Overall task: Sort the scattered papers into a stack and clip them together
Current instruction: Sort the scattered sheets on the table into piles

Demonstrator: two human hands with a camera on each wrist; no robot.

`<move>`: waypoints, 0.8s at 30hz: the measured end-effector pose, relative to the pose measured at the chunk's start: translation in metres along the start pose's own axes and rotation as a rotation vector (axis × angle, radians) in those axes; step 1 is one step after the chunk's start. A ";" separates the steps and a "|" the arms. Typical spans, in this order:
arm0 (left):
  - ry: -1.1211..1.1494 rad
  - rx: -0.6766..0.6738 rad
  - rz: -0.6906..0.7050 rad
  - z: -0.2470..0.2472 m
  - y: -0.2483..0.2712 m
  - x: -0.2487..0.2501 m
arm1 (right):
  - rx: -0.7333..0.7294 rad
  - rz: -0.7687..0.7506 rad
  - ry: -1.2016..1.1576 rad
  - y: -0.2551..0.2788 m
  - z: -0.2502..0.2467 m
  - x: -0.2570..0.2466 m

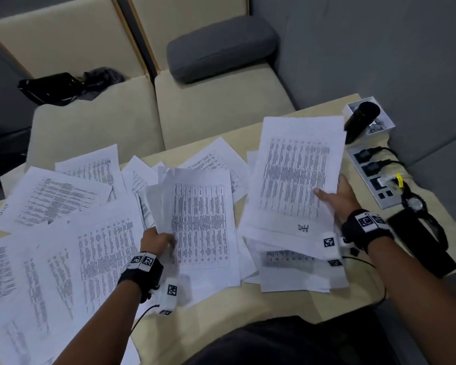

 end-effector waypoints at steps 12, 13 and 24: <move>0.283 -0.138 -0.006 0.024 0.028 0.032 | -0.118 0.109 0.530 0.060 0.130 0.052; 0.333 -0.154 -0.001 0.027 0.036 0.040 | -0.140 0.084 0.631 0.064 0.140 0.056; 0.241 -0.040 0.469 -0.013 0.092 0.092 | -0.308 -0.052 0.397 0.086 0.148 0.007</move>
Point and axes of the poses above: each hand's wrist, its own y-axis away from the middle knuckle, its own z-axis out of the palm, x = y × z, the point moved 2 cm from there along -y, towards the middle knuckle, and after that the axes turned 10 degrees about z, right-handed, at the moved point
